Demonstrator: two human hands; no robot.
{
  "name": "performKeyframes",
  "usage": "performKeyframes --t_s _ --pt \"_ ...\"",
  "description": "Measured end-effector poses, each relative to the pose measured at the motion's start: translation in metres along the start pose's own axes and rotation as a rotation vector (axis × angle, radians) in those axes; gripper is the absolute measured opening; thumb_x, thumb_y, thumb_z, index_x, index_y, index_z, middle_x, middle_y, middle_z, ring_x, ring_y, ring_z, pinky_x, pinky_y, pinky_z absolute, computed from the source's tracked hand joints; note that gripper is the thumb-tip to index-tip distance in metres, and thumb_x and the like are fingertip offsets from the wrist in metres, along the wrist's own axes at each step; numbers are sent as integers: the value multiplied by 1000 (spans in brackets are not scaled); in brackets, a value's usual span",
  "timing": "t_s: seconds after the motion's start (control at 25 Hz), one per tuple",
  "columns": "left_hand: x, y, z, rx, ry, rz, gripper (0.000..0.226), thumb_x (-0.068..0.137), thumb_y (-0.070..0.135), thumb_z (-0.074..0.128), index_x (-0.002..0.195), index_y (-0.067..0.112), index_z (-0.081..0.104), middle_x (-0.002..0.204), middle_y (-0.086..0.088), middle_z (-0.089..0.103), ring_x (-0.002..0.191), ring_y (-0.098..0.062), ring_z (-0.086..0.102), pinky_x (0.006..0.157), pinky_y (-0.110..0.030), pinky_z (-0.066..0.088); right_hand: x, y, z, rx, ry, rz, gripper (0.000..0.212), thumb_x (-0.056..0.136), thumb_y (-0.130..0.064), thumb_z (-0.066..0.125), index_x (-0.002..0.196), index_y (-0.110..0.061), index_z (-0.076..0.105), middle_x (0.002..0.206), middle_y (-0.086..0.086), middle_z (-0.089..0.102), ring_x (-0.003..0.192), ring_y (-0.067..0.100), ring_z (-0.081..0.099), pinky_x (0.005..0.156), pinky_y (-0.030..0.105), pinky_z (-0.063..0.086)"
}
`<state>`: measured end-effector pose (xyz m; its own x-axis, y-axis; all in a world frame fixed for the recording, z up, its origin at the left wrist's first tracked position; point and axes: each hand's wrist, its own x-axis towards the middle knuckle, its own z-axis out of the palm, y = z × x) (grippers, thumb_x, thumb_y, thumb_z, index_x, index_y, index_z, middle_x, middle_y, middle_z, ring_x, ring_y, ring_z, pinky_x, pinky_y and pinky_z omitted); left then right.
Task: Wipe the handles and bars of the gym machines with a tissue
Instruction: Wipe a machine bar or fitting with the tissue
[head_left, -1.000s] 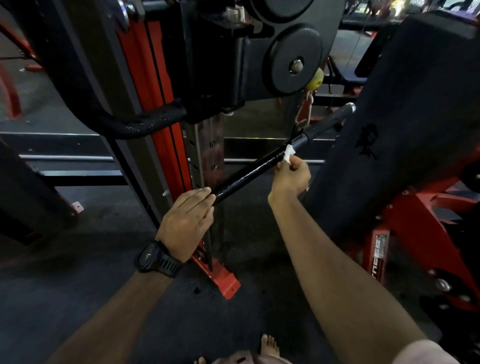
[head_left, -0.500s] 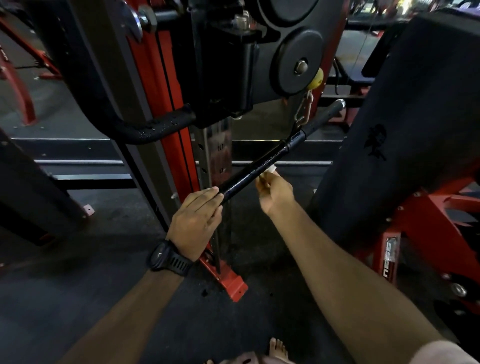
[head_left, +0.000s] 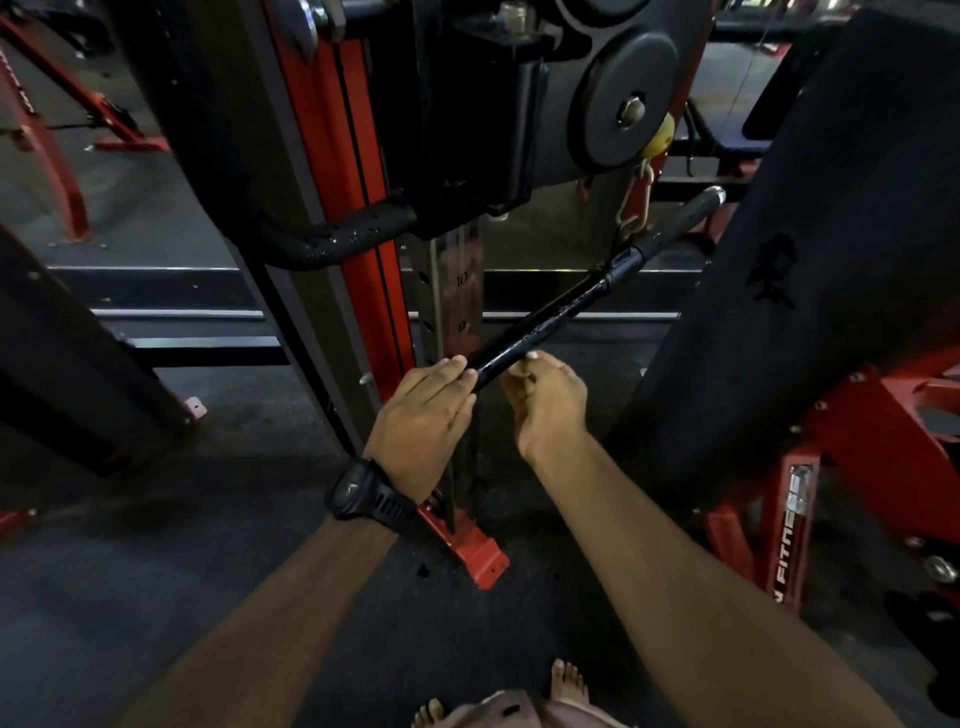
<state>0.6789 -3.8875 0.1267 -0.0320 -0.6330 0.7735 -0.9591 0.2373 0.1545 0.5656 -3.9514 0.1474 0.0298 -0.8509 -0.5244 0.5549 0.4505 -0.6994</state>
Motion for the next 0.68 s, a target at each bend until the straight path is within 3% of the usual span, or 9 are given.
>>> performKeyframes --t_s 0.08,0.2,0.32,0.48,0.56,0.68 --pt "-5 1 -1 -11 -5 -5 27 89 15 58 102 -3 74 107 -16 72 105 -17 54 109 -10 24 -6 13 -2 -10 4 -24 20 97 -6 57 115 -3 63 99 17 73 86 23 71 78 34 60" --pt "-6 -10 -5 -33 -57 -50 26 91 15 61 108 0 72 114 -14 71 106 -21 58 104 -17 35 -25 36 0 -137 -100 -59 18 97 -4 57 113 -4 62 104 22 71 91 29 70 86 42 58" --pt "-1 -13 -10 -32 -93 -75 26 85 7 72 110 0 72 115 -14 70 106 -23 59 99 -23 38 -34 42 -1 -270 -147 -151 14 96 -3 58 109 -6 63 99 19 72 90 29 71 85 44 59" --pt "15 -9 -19 -78 -159 -134 25 82 3 74 107 2 74 110 -13 72 102 -28 65 93 -31 49 -44 15 -2 -351 -215 -271 11 93 1 59 101 5 65 83 15 68 74 20 64 74 35 56" --pt "24 -3 -23 -97 -211 -166 24 85 7 67 107 3 74 111 -11 72 106 -28 64 94 -36 52 -40 -7 -10 -350 -144 -352 10 91 0 61 99 0 68 86 11 70 76 18 65 70 29 56" --pt "44 18 -21 -150 -316 -162 28 91 12 61 117 8 70 121 -6 67 118 -21 57 100 -32 44 -18 -40 -34 -467 53 -484 14 93 -7 63 99 -17 70 96 0 71 88 15 69 74 26 57"
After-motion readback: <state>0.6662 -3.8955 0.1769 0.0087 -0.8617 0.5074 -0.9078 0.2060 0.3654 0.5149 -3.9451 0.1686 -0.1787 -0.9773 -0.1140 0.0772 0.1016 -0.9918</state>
